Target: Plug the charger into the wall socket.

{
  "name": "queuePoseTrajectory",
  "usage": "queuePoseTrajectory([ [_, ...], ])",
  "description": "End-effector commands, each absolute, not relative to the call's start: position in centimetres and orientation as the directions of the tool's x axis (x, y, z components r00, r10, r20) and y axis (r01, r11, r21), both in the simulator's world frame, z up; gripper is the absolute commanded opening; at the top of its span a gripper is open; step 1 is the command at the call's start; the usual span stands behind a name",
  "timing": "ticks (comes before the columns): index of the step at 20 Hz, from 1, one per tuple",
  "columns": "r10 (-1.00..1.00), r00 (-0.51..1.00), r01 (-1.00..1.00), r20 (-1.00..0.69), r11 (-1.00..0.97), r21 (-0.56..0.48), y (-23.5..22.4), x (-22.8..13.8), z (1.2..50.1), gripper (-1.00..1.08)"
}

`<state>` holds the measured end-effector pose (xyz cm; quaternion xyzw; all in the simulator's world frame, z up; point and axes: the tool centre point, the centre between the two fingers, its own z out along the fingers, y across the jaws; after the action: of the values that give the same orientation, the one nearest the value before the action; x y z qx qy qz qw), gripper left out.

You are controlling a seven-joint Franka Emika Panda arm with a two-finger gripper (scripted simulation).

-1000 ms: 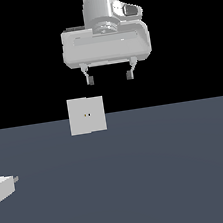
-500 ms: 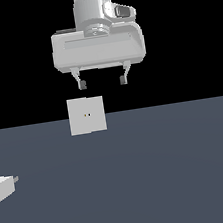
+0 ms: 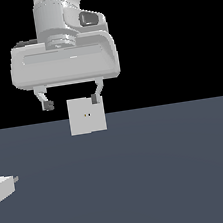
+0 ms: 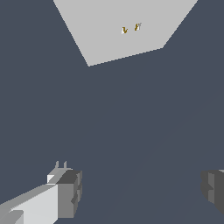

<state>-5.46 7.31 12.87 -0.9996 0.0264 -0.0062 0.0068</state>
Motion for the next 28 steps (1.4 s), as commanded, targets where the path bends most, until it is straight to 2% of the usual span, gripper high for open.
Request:
queuePoseTrajectory([
  [1, -0.062, 0.998, -0.062, 0.01, -0.998, -0.012, 9.4, -6.9, 11.6, 1.0],
  [14, -0.1, 0.995, -0.1, 0.005, -0.995, -0.002, 17.2, -11.5, 6.9, 1.0],
  [28, -0.104, 0.995, -0.104, 0.004, -0.995, 0.0, 18.4, -12.0, 5.9, 1.0],
])
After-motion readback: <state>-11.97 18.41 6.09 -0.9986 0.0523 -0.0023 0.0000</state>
